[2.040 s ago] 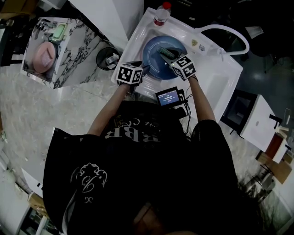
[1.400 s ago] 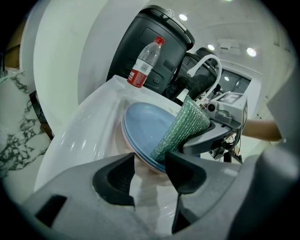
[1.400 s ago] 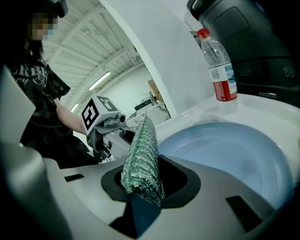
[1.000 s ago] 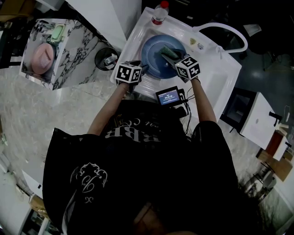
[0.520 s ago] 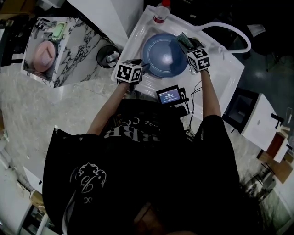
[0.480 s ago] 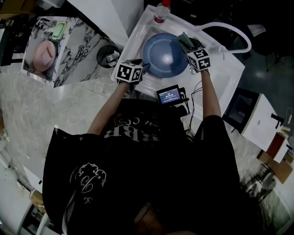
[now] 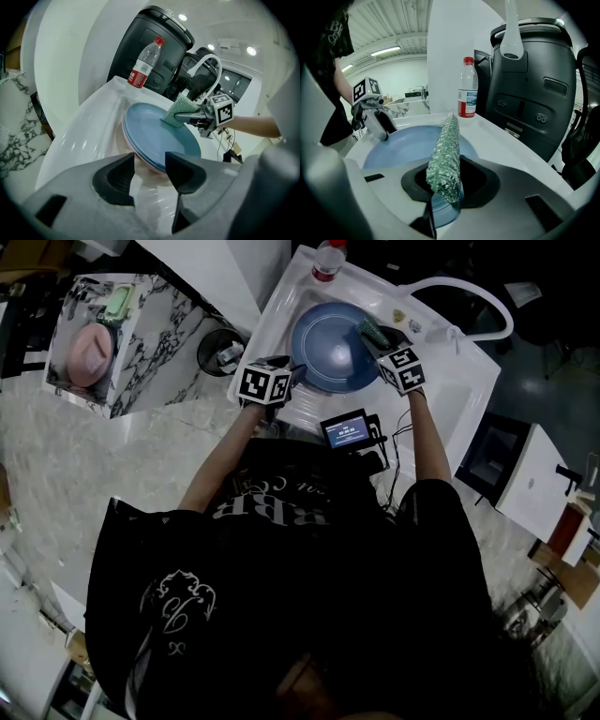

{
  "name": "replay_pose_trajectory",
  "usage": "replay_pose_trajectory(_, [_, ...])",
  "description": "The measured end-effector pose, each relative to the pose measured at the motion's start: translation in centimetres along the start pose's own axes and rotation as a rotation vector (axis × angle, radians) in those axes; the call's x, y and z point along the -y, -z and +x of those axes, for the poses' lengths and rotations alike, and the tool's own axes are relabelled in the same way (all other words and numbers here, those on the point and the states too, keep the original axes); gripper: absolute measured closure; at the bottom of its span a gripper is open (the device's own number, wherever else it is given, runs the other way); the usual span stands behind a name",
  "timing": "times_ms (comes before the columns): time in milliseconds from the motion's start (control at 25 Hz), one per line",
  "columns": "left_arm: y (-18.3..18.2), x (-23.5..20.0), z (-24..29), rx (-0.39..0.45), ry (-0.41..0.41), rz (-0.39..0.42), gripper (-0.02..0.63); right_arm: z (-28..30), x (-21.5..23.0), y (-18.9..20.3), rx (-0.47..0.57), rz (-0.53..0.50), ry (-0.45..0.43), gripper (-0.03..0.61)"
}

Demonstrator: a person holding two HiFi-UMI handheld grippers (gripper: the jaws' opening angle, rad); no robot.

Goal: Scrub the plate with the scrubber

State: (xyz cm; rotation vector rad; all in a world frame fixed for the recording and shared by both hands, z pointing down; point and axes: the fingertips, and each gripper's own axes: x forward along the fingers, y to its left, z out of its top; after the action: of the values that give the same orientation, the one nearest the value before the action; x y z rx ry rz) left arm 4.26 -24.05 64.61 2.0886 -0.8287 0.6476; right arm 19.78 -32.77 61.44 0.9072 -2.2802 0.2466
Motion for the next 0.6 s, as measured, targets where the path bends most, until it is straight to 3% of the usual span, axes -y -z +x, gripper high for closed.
replay_pose_trajectory(400, [-0.2, -0.1, -0.1, 0.004, -0.002, 0.010, 0.401, -2.1, -4.9, 1.6, -0.029, 0.016, -0.054, 0.486])
replay_pose_trajectory(600, [-0.2, 0.1, -0.2, 0.009, -0.005, 0.013, 0.400, -2.9, -8.6, 1.5, -0.014, 0.060, -0.150, 0.486])
